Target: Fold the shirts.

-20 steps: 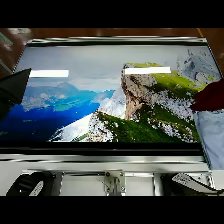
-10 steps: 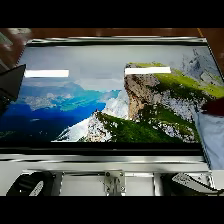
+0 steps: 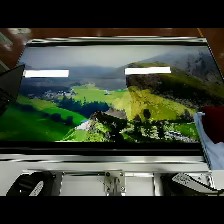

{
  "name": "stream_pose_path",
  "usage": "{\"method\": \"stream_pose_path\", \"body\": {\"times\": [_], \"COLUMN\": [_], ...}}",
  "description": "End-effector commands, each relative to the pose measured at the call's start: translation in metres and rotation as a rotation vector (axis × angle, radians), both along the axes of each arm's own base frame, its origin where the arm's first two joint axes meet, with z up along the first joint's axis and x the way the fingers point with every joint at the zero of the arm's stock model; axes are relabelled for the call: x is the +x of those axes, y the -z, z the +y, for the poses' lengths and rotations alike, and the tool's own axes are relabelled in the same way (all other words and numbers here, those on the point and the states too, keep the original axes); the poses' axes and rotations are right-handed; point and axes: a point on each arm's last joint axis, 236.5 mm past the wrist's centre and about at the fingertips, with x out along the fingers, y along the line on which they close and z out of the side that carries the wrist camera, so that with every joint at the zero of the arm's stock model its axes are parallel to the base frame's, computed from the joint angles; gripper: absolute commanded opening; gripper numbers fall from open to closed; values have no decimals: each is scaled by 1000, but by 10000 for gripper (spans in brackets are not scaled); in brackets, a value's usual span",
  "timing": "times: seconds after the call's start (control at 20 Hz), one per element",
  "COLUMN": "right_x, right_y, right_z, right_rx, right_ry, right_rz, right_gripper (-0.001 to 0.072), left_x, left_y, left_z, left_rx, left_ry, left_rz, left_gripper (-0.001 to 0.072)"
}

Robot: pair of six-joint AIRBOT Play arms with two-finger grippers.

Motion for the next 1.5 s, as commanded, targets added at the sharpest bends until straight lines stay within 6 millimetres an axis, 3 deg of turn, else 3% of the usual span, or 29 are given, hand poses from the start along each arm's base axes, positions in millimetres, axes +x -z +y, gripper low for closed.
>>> {"method": "stream_pose_path", "body": {"times": [0.0, 0.05, 0.1, 0.2, 0.3, 0.4, 0.5, 0.6, 0.65, 0.7, 0.75, 0.8, 0.85, 0.9, 0.95, 1.05, 1.25, 1.45], "right_x": [-58, -64, -66, -64, -39, 23, 90, 141, 163, 185, 202, 210, 211, 208, 204, 197, 200, 201], "right_y": [26, 26, 24, 20, 5, -36, -85, -102, -100, -95, -85, -70, -54, -36, -21, -4, -3, -3], "right_z": [-4, -12, -18, -22, -26, -37, -25, 16, 46, 82, 119, 150, 178, 201, 216, 230, 261, 274], "right_rx": [-23, -58, -83, -100, -115, -170, -227, -208, -161, -99, -29, 30, 81, 118, 130, 93, 77, 83], "right_ry": [83, 82, 72, 73, 74, 34, -130, -267, -335, -414, -490, -558, -623, -683, -728, -790, -888, -922], "right_rz": [246, 271, 278, 271, 161, -113, -340, -439, -467, -492, -500, -472, -422, -357, -296, -200, -182, -183], "right_gripper": [167, 526, 688, 688, 688, 687, 687, 687, 687, 689, 696, 696, 696, 696, 696, 695, 694, 694], "left_x": [-1, -1, 0, 4, 18, 43, 70, 85, 82, 75, 69, 69, 77, 87, 97, 110, 118, 118], "left_y": [1, 1, 2, 7, 21, 54, 121, 216, 262, 294, 313, 320, 320, 318, 314, 308, 306, 306], "left_z": [0, -1, -2, -2, -3, -11, -31, -33, -21, -5, 13, 24, 29, 26, 21, 18, 16, 16], "left_rx": [9, 11, 13, 36, 83, 152, 255, 412, 560, 727, 901, 1026, 1099, 1115, 1105, 1097, 1084, 1084], "left_ry": [0, 3, 5, -3, -19, -12, 62, 105, 96, 87, 78, 67, 50, 43, 39, 30, 19, 20], "left_rz": [-2, -1, 1, 8, 34, 114, 315, 685, 873, 1010, 1112, 1166, 1180, 1171, 1156, 1126, 1092, 1093], "left_gripper": [36, 36, 36, 35, 35, 34, 31, 31, 31, 31, 33, 36, 140, 398, 609, 609, 609, 610]}}
